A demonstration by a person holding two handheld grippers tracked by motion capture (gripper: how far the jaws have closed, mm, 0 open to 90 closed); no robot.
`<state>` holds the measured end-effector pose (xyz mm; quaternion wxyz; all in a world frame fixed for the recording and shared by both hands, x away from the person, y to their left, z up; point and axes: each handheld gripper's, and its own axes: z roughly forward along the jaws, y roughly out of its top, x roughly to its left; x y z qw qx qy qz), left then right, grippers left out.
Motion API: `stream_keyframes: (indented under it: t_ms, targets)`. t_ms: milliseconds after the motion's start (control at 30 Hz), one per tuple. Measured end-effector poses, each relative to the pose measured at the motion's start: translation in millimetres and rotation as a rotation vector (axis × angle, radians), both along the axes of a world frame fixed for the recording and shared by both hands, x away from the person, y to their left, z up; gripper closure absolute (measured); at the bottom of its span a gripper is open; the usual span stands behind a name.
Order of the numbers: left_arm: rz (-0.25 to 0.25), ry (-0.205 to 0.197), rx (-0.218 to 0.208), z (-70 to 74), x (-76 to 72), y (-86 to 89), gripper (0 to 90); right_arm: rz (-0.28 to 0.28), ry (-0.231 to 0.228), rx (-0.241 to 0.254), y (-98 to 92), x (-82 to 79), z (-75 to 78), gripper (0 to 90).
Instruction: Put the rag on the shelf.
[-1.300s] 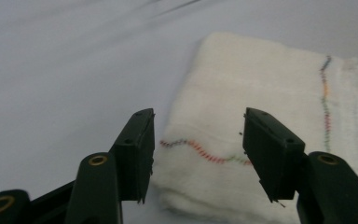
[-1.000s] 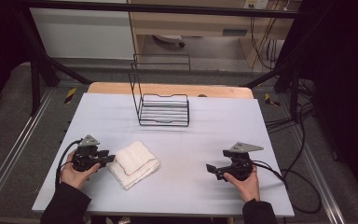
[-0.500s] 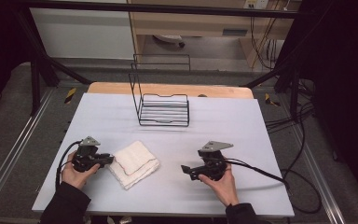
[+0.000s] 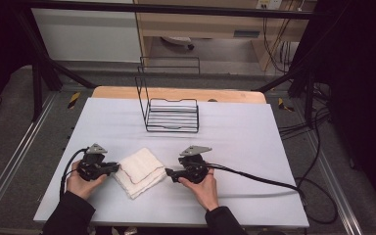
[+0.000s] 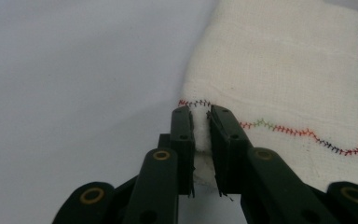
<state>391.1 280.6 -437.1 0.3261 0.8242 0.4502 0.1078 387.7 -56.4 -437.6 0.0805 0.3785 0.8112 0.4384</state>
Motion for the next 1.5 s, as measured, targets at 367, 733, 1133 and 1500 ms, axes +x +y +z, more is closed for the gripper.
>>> stream_keyframes:
  t_ms: [367,733,1133,1500]
  targets:
    - [-0.002,-0.01,0.014,0.2,-0.9,-1.6,80.2,-0.016,0.057,-0.005,26.5,5.6,-18.0,51.5]
    - [0.015,0.006,-0.009,0.6,-0.3,0.2,81.5,-0.032,0.098,0.017,30.6,1.2,-20.6,75.0]
    - [0.018,0.047,-0.083,10.5,-14.7,-4.3,82.8,-0.003,0.087,0.033,19.9,10.1,4.7,85.0]
    - [-0.038,0.005,-0.028,11.9,-55.1,-44.7,81.1,0.044,0.016,-0.094,9.1,31.1,12.5,84.5]
